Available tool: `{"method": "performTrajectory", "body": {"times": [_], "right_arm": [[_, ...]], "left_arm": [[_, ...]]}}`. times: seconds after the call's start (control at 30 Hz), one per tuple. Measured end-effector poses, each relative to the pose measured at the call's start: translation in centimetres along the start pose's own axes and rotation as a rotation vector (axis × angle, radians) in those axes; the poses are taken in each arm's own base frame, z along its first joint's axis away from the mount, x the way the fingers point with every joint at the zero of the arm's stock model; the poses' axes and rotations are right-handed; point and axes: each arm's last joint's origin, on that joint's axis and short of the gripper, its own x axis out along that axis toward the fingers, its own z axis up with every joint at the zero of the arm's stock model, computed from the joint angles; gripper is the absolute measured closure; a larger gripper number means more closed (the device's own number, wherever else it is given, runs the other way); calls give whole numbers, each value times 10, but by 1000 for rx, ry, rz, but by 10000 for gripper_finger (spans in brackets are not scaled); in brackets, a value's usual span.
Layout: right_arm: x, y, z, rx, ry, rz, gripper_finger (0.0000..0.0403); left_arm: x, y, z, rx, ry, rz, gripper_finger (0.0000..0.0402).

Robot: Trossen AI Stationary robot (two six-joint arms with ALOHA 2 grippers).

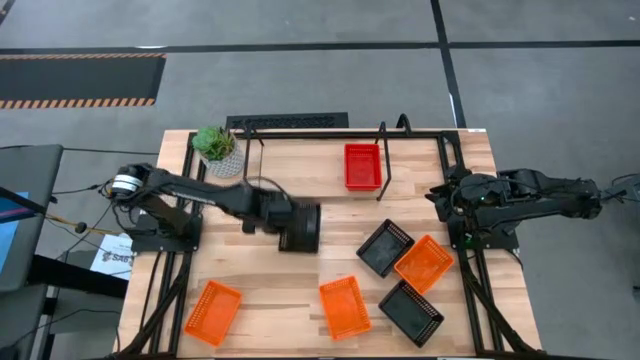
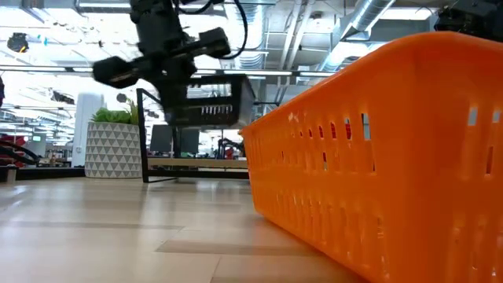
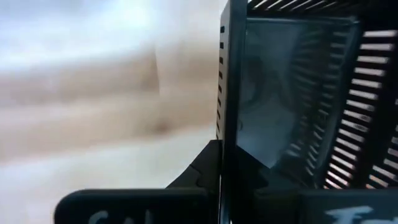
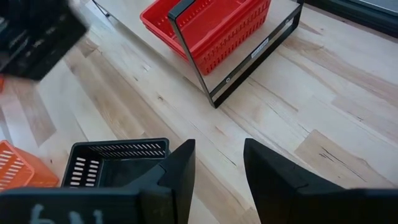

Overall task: Stack baskets on shelf by color
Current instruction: Put the top left black bin on the shelf

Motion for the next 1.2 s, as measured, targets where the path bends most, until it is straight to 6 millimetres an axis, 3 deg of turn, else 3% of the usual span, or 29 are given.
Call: {"method": "performTrajectory", "body": {"times": [0.1,0.3,0.6,0.8,1.2], "right_arm": [[0,0,0,5,-7,-8,243],[0,-1,1,18,-18,-19,243],[0,-1,1,20,-23,-24,243],[0,-1,1,34,-36,-38,243],[0,-1,1,37,-42,-44,243]], "left_arm": [[-7,2,30,-40,-98,-28,401],[0,-3,81,-43,-165,-103,401],[7,-13,139,58,-167,-57,401],[9,-23,160,95,-160,-43,401],[17,-21,169,49,-175,-11,401]]}}
